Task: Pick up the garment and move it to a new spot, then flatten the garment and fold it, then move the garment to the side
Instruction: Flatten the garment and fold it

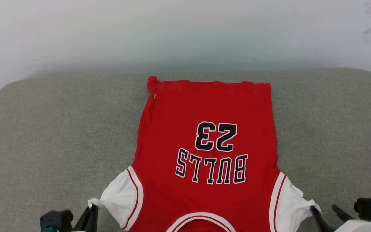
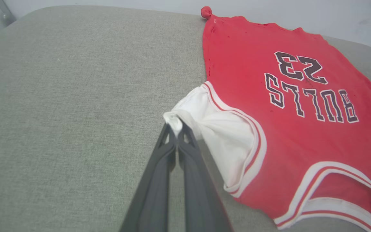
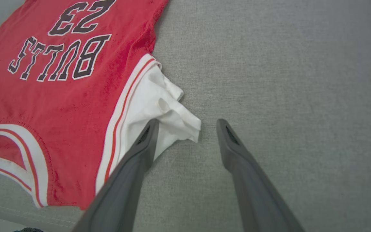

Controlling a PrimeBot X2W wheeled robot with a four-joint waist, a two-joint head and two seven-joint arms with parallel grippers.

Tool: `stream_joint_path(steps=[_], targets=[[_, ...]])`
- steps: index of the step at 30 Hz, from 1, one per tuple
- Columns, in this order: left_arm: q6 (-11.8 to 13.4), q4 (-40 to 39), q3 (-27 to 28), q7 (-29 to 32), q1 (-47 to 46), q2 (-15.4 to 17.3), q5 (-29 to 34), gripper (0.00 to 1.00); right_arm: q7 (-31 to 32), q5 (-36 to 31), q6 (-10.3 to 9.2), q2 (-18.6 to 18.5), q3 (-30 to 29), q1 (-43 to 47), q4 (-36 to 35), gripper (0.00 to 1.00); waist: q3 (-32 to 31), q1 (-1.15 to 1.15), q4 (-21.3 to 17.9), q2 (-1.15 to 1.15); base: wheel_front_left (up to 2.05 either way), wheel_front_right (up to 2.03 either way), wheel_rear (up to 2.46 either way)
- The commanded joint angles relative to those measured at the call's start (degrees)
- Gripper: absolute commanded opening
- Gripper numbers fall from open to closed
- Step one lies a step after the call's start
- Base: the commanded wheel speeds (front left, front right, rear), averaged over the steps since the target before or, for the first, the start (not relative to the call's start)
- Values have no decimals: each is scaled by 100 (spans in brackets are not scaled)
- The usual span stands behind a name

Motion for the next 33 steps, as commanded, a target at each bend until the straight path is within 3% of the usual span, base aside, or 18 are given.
stream_joint_path(steps=[1, 7, 16, 25, 33], targets=[[-17, -40, -11, -27, -129, -17, 45, 0, 30, -33, -4, 33, -48, -106, -87, 100, 66, 2, 55, 0, 0, 0, 0], [-91, -216, -95, -207, -591, -127, 245, 0, 76, -138, -3, -102, -388, -1086, -268, 100, 492, 2, 313, 0, 0, 0, 0], [-264, -392, -211, -511, -1350, -356, 490, 0, 235, 108, -2, -604, -742, -3784, 1269, 100, 1589, 2, 880, 0, 0, 0, 0], [-605, -301, -391, -757, -2134, -611, 641, 0, 1755, -60, -3, -1133, -466, -6205, 2787, 100, 2645, 2, 1458, 0, 0, 0, 0], [-850, -209, -494, -863, -2608, -689, 693, 0, 2792, -303, -3, -1055, -423, -7315, 3396, 100, 3225, 2, 1662, 0, 0, 0, 0]])
